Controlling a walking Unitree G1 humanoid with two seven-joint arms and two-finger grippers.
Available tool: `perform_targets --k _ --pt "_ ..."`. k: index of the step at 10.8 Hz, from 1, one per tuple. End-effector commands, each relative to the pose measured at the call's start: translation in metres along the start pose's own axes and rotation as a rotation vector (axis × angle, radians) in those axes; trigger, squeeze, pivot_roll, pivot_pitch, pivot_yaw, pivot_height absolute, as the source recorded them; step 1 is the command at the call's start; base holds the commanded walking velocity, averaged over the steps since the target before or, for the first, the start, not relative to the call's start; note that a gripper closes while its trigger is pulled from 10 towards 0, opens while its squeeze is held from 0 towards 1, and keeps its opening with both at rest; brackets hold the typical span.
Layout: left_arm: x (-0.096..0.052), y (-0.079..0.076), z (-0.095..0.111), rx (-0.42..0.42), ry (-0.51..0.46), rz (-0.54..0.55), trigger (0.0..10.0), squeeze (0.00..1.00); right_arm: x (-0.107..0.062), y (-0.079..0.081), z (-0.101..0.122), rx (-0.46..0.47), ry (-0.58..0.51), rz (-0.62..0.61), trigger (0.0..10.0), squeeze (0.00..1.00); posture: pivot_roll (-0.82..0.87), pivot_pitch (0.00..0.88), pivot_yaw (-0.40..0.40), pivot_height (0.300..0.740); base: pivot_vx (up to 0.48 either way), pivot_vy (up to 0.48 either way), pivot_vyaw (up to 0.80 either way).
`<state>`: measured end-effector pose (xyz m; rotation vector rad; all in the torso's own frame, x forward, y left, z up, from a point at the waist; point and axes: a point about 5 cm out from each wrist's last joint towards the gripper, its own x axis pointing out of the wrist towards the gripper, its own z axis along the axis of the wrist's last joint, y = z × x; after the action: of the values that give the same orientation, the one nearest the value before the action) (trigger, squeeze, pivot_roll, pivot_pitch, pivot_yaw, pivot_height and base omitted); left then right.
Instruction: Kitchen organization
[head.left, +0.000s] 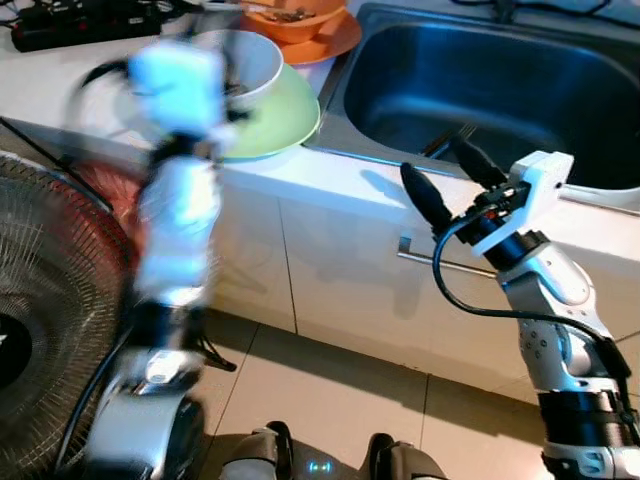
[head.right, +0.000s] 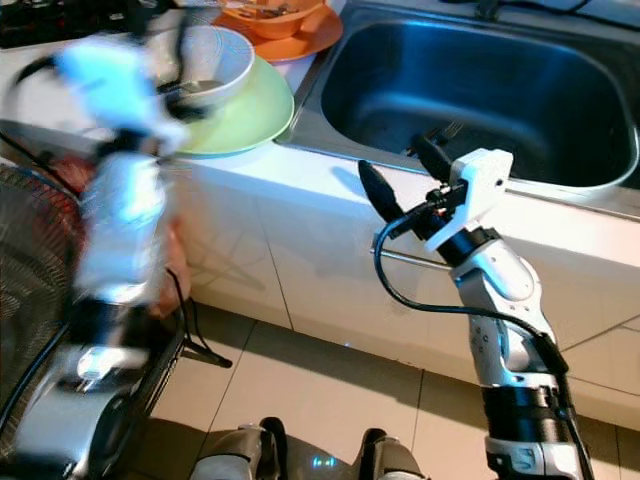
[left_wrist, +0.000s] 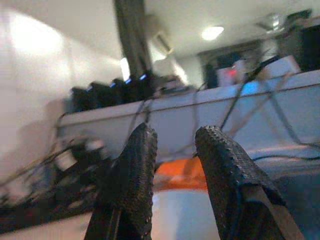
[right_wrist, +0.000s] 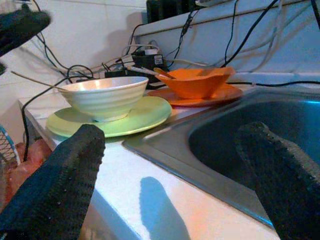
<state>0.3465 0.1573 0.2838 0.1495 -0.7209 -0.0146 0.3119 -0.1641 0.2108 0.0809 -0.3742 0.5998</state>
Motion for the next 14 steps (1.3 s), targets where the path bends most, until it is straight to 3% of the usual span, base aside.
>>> perform_targets --k 1,2,5,6,9,12,13,14 --pt "-0.004 0.010 0.003 0.014 0.005 0.008 10.0 0.00 0.002 0.001 0.002 -0.002 -0.015 0.018 10.0 0.00 0.06 0.161 -0.004 0.740 0.000 0.000 0.00" --pt "-0.008 0.016 0.005 0.014 0.007 0.015 10.0 1.00 0.002 0.001 0.001 0.000 -0.016 0.021 10.0 0.00 0.06 0.163 -0.007 0.740 0.000 0.000 0.00" --pt "-0.023 0.039 0.004 0.028 0.056 0.058 10.0 1.00 0.003 0.001 -0.001 0.006 -0.014 0.033 10.0 0.00 0.06 0.167 -0.014 0.740 0.000 0.000 0.00" --pt "-0.027 0.044 0.003 0.034 0.074 0.055 10.0 0.00 0.002 0.000 -0.001 0.005 -0.012 0.033 10.0 0.00 0.06 0.168 -0.018 0.740 0.000 0.000 0.00" --pt "-0.033 0.057 -0.006 0.061 0.128 0.070 10.0 0.00 0.003 0.000 0.000 0.003 -0.011 0.041 10.0 0.00 0.06 0.163 -0.026 0.740 0.000 0.000 0.00" --pt "-0.033 0.052 -0.021 0.026 0.186 0.045 10.0 0.00 0.002 0.001 0.000 0.003 -0.011 0.047 10.0 0.00 0.05 0.158 -0.035 0.740 0.000 0.000 0.00" --pt "-0.033 0.051 -0.023 0.020 0.191 0.044 10.0 0.81 0.002 0.002 0.001 0.003 -0.011 0.049 10.0 0.00 0.05 0.158 -0.035 0.740 0.000 0.000 0.00" --pt "-0.030 0.047 -0.026 0.004 0.196 0.045 10.0 1.00 0.002 0.002 0.001 0.003 -0.010 0.050 10.0 0.00 0.05 0.169 -0.038 0.740 0.000 0.000 0.00"
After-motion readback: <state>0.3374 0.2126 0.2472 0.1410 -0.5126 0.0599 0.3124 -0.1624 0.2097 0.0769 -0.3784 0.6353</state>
